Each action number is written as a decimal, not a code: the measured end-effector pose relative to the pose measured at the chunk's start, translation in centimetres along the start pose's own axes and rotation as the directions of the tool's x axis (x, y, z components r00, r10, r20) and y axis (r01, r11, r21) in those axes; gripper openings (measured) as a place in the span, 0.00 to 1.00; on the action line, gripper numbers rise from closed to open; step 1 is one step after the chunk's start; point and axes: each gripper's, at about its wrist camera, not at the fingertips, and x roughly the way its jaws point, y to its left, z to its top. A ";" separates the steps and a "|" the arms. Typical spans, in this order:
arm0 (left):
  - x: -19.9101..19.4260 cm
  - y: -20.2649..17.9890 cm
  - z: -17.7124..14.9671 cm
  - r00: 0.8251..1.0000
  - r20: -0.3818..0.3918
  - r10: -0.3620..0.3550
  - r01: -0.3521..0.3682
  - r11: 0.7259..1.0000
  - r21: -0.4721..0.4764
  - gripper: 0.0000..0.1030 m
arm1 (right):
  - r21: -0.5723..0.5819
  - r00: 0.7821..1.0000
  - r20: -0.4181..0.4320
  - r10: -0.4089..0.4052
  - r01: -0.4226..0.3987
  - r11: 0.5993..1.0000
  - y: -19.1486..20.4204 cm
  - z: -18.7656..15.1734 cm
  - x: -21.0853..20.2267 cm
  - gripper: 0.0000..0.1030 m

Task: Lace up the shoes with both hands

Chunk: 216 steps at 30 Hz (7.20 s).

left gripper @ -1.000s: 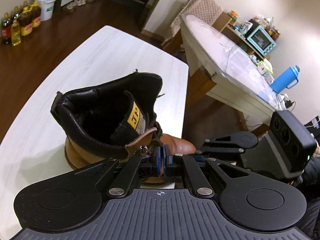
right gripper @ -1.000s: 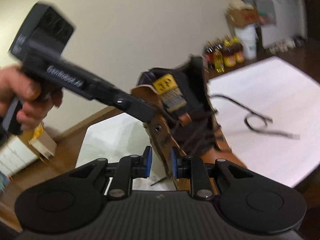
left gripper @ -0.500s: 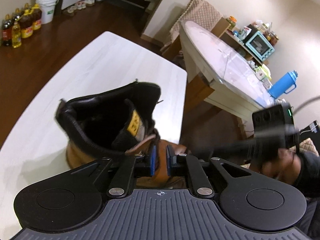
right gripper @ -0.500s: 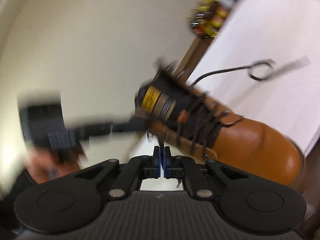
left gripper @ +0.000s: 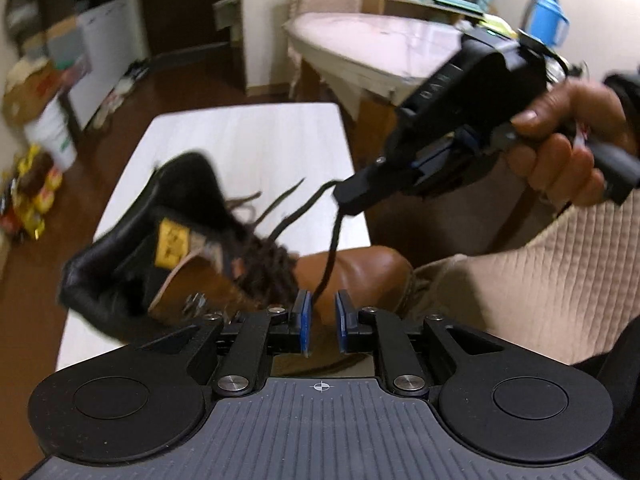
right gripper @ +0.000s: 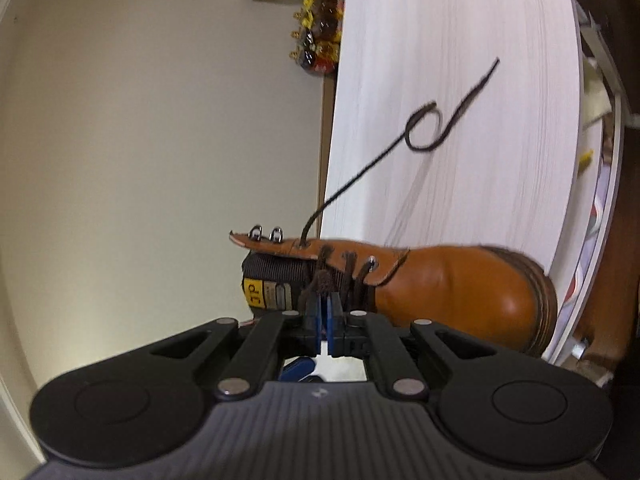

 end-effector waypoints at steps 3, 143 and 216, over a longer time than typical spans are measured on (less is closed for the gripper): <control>0.6 -0.7 0.2 1.000 0.000 0.008 -0.008 0.999 0.051 0.15 | 0.020 0.999 -0.031 0.022 -0.021 1.000 -0.1 -0.1 0.2 0.03; -2.9 5.5 4.8 0.972 -0.187 -0.142 0.155 0.986 0.056 0.15 | -0.174 0.993 -0.074 0.086 -0.098 0.980 3.3 1.7 4.0 0.03; -3.0 10.3 3.4 0.977 -0.158 -0.146 0.126 0.984 -0.127 0.02 | -0.327 0.933 -0.333 -0.134 0.019 0.945 5.6 1.1 12.5 0.03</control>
